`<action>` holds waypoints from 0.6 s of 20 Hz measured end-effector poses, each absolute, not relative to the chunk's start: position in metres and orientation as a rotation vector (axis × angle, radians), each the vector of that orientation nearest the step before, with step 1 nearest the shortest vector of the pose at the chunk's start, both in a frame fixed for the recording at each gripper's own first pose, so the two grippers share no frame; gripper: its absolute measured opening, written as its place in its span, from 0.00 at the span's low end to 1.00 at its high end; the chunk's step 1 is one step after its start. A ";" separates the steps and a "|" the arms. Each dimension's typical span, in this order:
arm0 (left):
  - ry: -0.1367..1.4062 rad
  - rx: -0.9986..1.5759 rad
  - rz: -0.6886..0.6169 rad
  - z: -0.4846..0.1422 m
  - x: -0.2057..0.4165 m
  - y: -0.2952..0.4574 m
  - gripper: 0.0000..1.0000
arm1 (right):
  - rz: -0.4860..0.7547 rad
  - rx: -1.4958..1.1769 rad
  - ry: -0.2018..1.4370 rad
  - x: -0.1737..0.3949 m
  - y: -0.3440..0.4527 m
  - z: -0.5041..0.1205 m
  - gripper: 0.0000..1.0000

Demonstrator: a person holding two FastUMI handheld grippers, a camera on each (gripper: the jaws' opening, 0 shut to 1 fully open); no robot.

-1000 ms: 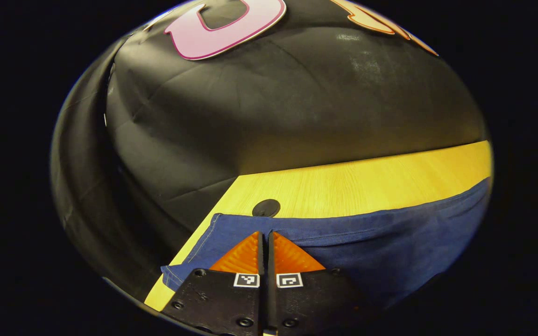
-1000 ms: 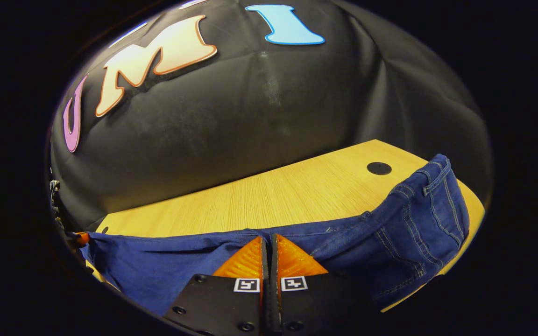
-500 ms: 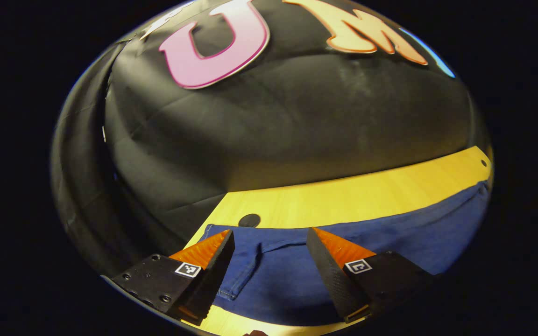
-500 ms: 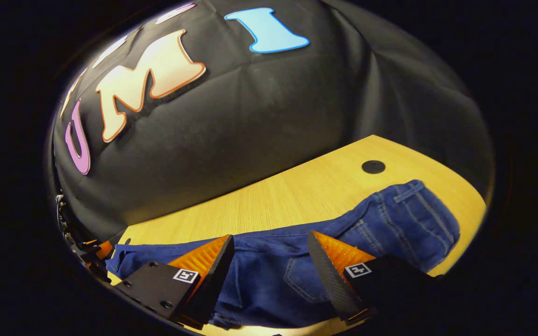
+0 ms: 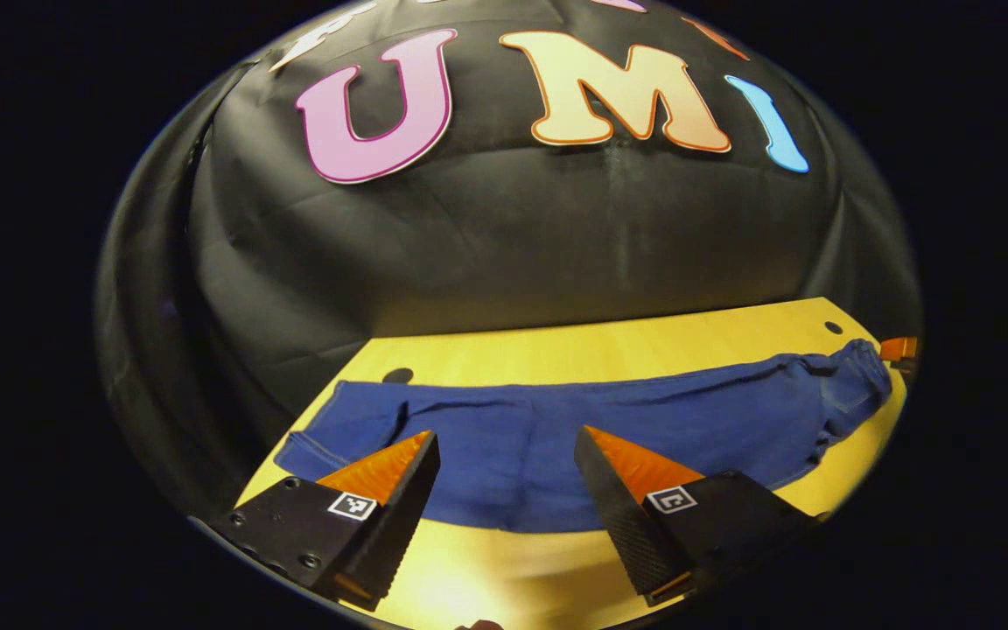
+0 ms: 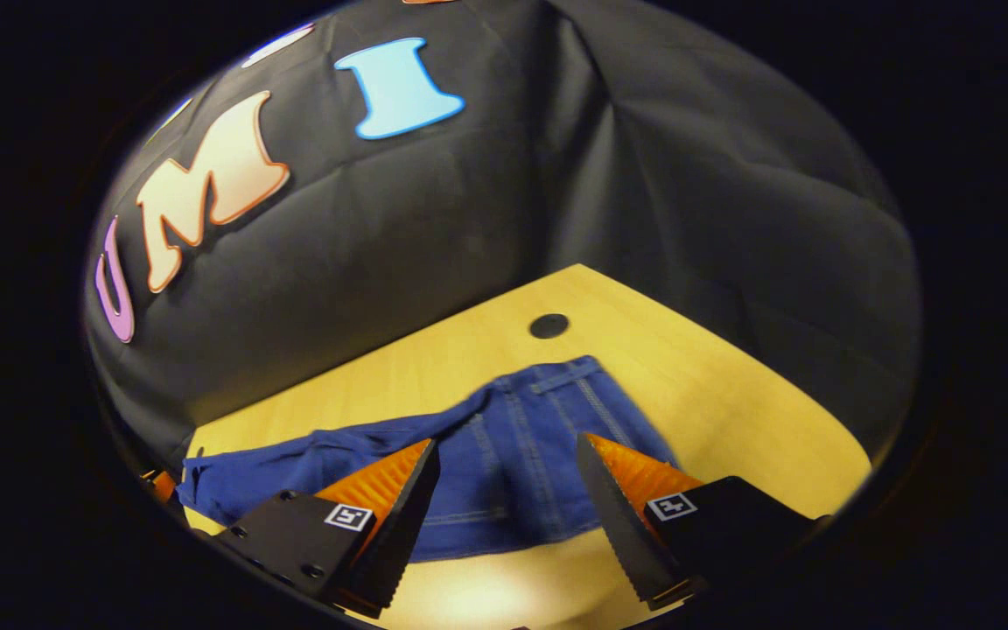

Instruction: Grasp the waist and the cuffs of the jeans and fold them to make the two legs overlap; first hold the waist and fold one-third of the jeans toward the cuffs, then hold the cuffs and fold the remaining one-third in the same direction to finish folding.

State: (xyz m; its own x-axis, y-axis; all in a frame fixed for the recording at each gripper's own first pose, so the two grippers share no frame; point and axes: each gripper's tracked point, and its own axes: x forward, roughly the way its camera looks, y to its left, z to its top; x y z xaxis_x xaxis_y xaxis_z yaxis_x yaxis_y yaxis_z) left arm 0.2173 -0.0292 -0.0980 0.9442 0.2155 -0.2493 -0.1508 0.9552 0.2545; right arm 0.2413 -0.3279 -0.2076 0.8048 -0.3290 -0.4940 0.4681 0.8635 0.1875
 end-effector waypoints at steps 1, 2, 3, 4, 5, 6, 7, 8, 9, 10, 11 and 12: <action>0.283 0.228 0.191 -0.100 0.211 -0.032 0.95 | -0.452 0.311 0.480 0.235 -0.339 -0.212 0.93; 0.293 0.221 0.192 -0.103 0.204 -0.034 0.95 | -0.461 0.320 0.494 0.227 -0.349 -0.216 0.93; 0.301 0.216 0.194 -0.105 0.199 -0.036 0.95 | -0.473 0.327 0.507 0.221 -0.357 -0.221 0.98; 0.307 0.211 0.198 -0.106 0.194 -0.037 0.96 | -0.485 0.331 0.517 0.215 -0.366 -0.225 0.94; 0.310 0.207 0.204 -0.107 0.190 -0.038 0.96 | -0.496 0.335 0.525 0.210 -0.373 -0.230 0.93; 0.312 0.204 0.209 -0.107 0.187 -0.038 0.95 | -0.500 0.340 0.535 0.208 -0.377 -0.235 0.93; 0.318 0.199 0.214 -0.107 0.185 -0.039 0.95 | -0.501 0.347 0.547 0.206 -0.382 -0.242 0.93; 0.316 0.197 0.216 -0.107 0.183 -0.039 0.95 | -0.494 0.356 0.563 0.205 -0.382 -0.248 0.93; 0.314 0.197 0.221 -0.104 0.182 -0.039 0.95 | -0.487 0.364 0.578 0.205 -0.381 -0.254 0.98; 0.315 0.202 0.229 -0.103 0.180 -0.038 0.95 | -0.478 0.365 0.589 0.204 -0.379 -0.258 0.98; 0.312 0.208 0.234 -0.100 0.179 -0.038 0.95 | -0.471 0.358 0.586 0.206 -0.377 -0.260 0.98; 0.309 0.211 0.234 -0.099 0.180 -0.039 0.96 | -0.467 0.345 0.584 0.208 -0.376 -0.262 0.98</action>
